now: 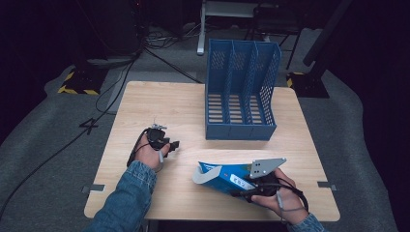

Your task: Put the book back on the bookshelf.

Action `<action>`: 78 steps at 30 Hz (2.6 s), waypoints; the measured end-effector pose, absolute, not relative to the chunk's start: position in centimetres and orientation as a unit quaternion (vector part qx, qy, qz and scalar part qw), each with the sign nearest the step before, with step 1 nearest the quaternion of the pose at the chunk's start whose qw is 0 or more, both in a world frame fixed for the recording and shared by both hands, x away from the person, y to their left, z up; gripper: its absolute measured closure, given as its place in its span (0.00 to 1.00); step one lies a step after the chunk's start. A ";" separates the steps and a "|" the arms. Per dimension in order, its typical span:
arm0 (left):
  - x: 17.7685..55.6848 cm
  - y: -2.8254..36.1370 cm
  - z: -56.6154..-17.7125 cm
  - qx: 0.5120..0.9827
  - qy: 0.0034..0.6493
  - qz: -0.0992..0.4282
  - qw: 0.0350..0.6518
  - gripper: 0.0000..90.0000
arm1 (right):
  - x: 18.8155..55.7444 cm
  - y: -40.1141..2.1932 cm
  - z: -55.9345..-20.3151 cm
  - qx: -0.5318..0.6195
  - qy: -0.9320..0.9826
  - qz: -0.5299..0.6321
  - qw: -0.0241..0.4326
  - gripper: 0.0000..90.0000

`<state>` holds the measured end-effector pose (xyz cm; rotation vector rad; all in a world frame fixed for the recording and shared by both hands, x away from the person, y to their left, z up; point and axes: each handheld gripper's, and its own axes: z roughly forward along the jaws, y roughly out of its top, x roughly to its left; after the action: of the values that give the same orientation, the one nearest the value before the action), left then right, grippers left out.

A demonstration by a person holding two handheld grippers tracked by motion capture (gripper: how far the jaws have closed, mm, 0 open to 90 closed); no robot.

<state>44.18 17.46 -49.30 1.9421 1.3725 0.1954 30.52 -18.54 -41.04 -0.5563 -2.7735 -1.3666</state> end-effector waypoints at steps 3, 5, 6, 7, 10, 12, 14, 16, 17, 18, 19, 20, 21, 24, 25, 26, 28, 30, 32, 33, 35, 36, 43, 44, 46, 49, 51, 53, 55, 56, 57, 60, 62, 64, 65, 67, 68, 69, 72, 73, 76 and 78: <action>44.2 17.5 -49.3 0.757 0.533 0.078 0.370 0.55 | 30.5 -18.8 -40.6 -0.184 -0.873 -0.452 0.007 0.68; 44.1 17.5 -49.4 0.757 0.532 0.080 0.369 0.54 | 30.5 -19.0 -40.3 -0.188 -0.868 -0.459 0.011 0.68; 44.1 17.5 -49.4 0.758 0.532 0.082 0.369 0.54 | 30.4 -19.1 -40.1 -0.191 -0.865 -0.463 0.010 0.68; 44.1 17.5 -49.4 0.758 0.531 0.083 0.370 0.54 | 30.4 -19.2 -39.8 -0.192 -0.863 -0.467 0.009 0.68; 44.1 17.5 -49.4 0.757 0.532 0.081 0.372 0.54 | 30.4 -19.5 -38.9 -0.199 -0.852 -0.485 -0.001 0.69; 44.1 17.6 -49.4 0.757 0.532 0.079 0.373 0.54 | 30.4 -19.9 -38.3 -0.203 -0.842 -0.499 -0.006 0.69; 44.1 17.6 -49.4 0.755 0.533 0.079 0.373 0.54 | 30.5 -20.3 -37.8 -0.208 -0.832 -0.515 -0.013 0.69; 44.2 17.7 -49.5 0.753 0.533 0.079 0.376 0.54 | 30.4 -20.5 -37.2 -0.208 -0.827 -0.522 -0.029 0.69; 44.2 17.8 -49.5 0.749 0.538 0.076 0.380 0.54 | 30.4 -20.6 -36.9 -0.208 -0.824 -0.525 -0.037 0.69; 44.2 17.9 -49.5 0.748 0.538 0.073 0.383 0.54 | 30.4 -20.7 -36.7 -0.208 -0.822 -0.528 -0.039 0.69; 44.2 18.0 -49.6 0.747 0.538 0.073 0.385 0.54 | 30.4 -20.8 -36.5 -0.211 -0.819 -0.532 -0.045 0.69; 44.2 18.0 -49.6 0.747 0.538 0.073 0.385 0.54 | 30.5 -21.0 -36.2 -0.212 -0.815 -0.538 -0.048 0.69; 44.2 17.9 -49.7 0.748 0.532 0.078 0.389 0.53 | 30.5 -21.2 -36.0 -0.216 -0.810 -0.544 -0.049 0.69; 44.2 17.8 -49.9 0.755 0.518 0.092 0.391 0.52 | 30.9 -21.6 -35.3 -0.224 -0.798 -0.557 -0.055 0.69; 44.2 17.8 -49.9 0.758 0.514 0.098 0.389 0.52 | 30.9 -21.7 -35.1 -0.226 -0.795 -0.559 -0.057 0.69; 44.2 17.8 -49.9 0.758 0.514 0.098 0.389 0.52 | 31.0 -21.8 -35.0 -0.226 -0.794 -0.561 -0.060 0.69; 44.3 18.0 -50.0 0.769 0.501 0.126 0.378 0.52 | 31.1 -21.8 -34.6 -0.227 -0.790 -0.566 -0.062 0.69; 44.3 18.1 -50.1 0.770 0.498 0.136 0.374 0.52 | 31.2 -21.8 -34.4 -0.226 -0.788 -0.569 -0.066 0.69; 44.4 18.4 -50.2 0.778 0.486 0.160 0.363 0.49 | 31.4 -21.7 -33.8 -0.227 -0.781 -0.577 -0.075 0.69; 44.4 18.5 -50.2 0.777 0.488 0.162 0.363 0.49 | 31.4 -21.7 -33.6 -0.228 -0.779 -0.579 -0.076 0.69; 44.4 18.6 -50.2 0.779 0.485 0.167 0.360 0.48 | 31.7 -21.8 -33.1 -0.229 -0.771 -0.589 -0.081 0.69; 44.4 18.7 -50.2 0.779 0.486 0.170 0.357 0.49 | 31.7 -21.8 -32.9 -0.230 -0.768 -0.592 -0.084 0.69; 44.5 19.0 -50.2 0.781 0.487 0.185 0.345 0.47 | 32.5 -22.0 -31.3 -0.230 -0.750 -0.612 -0.098 0.69; 44.4 19.0 -50.3 0.780 0.487 0.184 0.346 0.47 | 32.5 -22.0 -31.1 -0.230 -0.747 -0.615 -0.102 0.69; 44.5 19.0 -50.3 0.783 0.484 0.185 0.344 0.45 | 32.7 -21.9 -30.9 -0.229 -0.746 -0.616 -0.104 0.69; 44.4 18.6 -50.3 0.789 0.477 0.190 0.337 0.42 | 33.1 -21.8 -30.3 -0.230 -0.740 -0.622 -0.111 0.69; 44.4 18.6 -50.3 0.790 0.477 0.190 0.337 0.42 | 33.4 -21.7 -30.1 -0.235 -0.735 -0.627 -0.111 0.69; 44.4 18.6 -50.3 0.790 0.476 0.190 0.337 0.41 | 33.8 -21.6 -29.8 -0.234 -0.730 -0.632 -0.114 0.69; 44.4 18.6 -50.3 0.789 0.477 0.190 0.337 0.41 | 34.0 -21.4 -29.5 -0.230 -0.725 -0.636 -0.130 0.69; 44.4 18.6 -50.3 0.789 0.477 0.190 0.337 0.41 | 34.0 -21.4 -29.5 -0.230 -0.725 -0.636 -0.130 0.69; 44.4 18.6 -50.3 0.789 0.478 0.191 0.337 0.41 | 34.5 -21.3 -29.2 -0.230 -0.720 -0.641 -0.135 0.69; 44.4 18.6 -50.3 0.789 0.478 0.190 0.337 0.41 | 35.3 -21.1 -28.9 -0.233 -0.710 -0.650 -0.141 0.69; 44.4 18.5 -50.3 0.789 0.477 0.191 0.336 0.41 | 35.8 -21.0 -28.7 -0.236 -0.704 -0.654 -0.144 0.69; 44.5 18.5 -50.3 0.789 0.478 0.191 0.337 0.41 | 36.3 -20.9 -28.5 -0.238 -0.697 -0.659 -0.149 0.69; 44.5 18.4 -50.3 0.789 0.477 0.192 0.337 0.41 | 36.6 -20.8 -28.3 -0.238 -0.692 -0.664 -0.153 0.69; 44.6 18.3 -50.3 0.789 0.478 0.191 0.335 0.41 | 37.2 -20.6 -28.0 -0.239 -0.685 -0.671 -0.155 0.69; 44.6 18.3 -50.3 0.789 0.479 0.192 0.335 0.41 | 37.4 -20.6 -27.8 -0.238 -0.683 -0.673 -0.157 0.69; 44.6 18.3 -50.3 0.789 0.479 0.193 0.334 0.41 | 37.6 -20.5 -27.7 -0.238 -0.681 -0.674 -0.159 0.69; 44.6 18.3 -50.3 0.789 0.478 0.193 0.335 0.41 | 38.1 -20.2 -27.3 -0.236 -0.678 -0.676 -0.165 0.69; 44.6 18.3 -50.3 0.789 0.478 0.194 0.335 0.41 | 38.7 -20.1 -27.1 -0.239 -0.672 -0.681 -0.166 0.69; 44.6 18.3 -50.3 0.790 0.477 0.193 0.334 0.41 | 39.4 -20.0 -26.9 -0.242 -0.666 -0.685 -0.167 0.69; 44.7 18.2 -50.3 0.789 0.478 0.193 0.334 0.41 | 39.8 -19.9 -26.8 -0.245 -0.663 -0.688 -0.167 0.69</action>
<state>44.66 18.24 -50.26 2.0609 1.2477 0.5046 39.79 -19.91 -26.84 -0.8625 -2.3373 -2.4255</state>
